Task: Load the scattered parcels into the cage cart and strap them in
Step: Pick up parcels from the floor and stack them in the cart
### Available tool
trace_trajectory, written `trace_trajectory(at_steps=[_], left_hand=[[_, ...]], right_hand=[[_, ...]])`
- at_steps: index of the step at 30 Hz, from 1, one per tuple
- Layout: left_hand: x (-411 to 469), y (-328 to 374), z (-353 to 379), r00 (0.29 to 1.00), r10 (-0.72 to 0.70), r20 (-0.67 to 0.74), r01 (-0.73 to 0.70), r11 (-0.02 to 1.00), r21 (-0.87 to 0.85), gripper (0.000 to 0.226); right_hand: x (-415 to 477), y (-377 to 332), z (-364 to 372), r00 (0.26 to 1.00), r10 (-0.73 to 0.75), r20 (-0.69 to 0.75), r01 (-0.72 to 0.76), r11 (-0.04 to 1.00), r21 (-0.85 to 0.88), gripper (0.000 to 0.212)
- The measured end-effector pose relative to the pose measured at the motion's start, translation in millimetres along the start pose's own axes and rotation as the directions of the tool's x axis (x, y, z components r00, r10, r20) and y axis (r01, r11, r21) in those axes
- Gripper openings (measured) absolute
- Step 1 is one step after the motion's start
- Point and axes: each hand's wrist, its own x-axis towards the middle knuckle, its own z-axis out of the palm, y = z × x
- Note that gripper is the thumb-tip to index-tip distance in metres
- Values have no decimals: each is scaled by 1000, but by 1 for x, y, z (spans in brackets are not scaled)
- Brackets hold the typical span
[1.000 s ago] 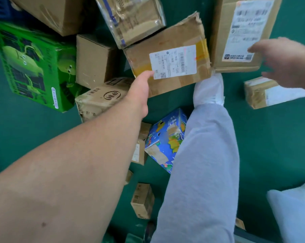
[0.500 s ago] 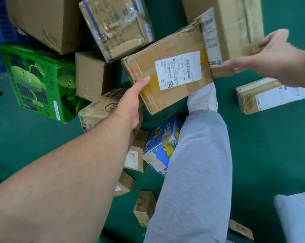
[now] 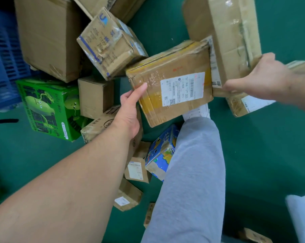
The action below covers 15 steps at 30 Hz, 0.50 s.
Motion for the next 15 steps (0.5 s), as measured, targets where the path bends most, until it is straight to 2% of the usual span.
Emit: trace_trajectory(at_steps=[2,4,6,7,10,13,15], left_hand=[[-10,2,2,1000,12,9,-12,999,53,100],[-25,2,3,1000,-2,30,-3,988,152,101],[-48,5,2,992,-29,123,1,974,227,108],[-63,8,2,982,-50,181,4,970,245,104],[-118,16,10,946,-81,312,1,968,249,82],[-180,19,28,925,-92,368,26,983,180,54],[-226,20,45,913,-103,396,47,988,148,44]], right_hand=[[-9,21,-7,998,2,59,-2,1000,9,94],[-21,45,-18,991,-46,129,32,994,108,66],[-42,75,-38,973,-98,208,50,973,225,32],[-53,90,-49,966,-110,235,49,966,253,27],[-92,136,-86,938,-90,333,-29,941,338,32],[-139,182,-120,921,-81,381,-141,842,520,33],[-187,214,-148,909,-106,402,-191,753,629,32]])
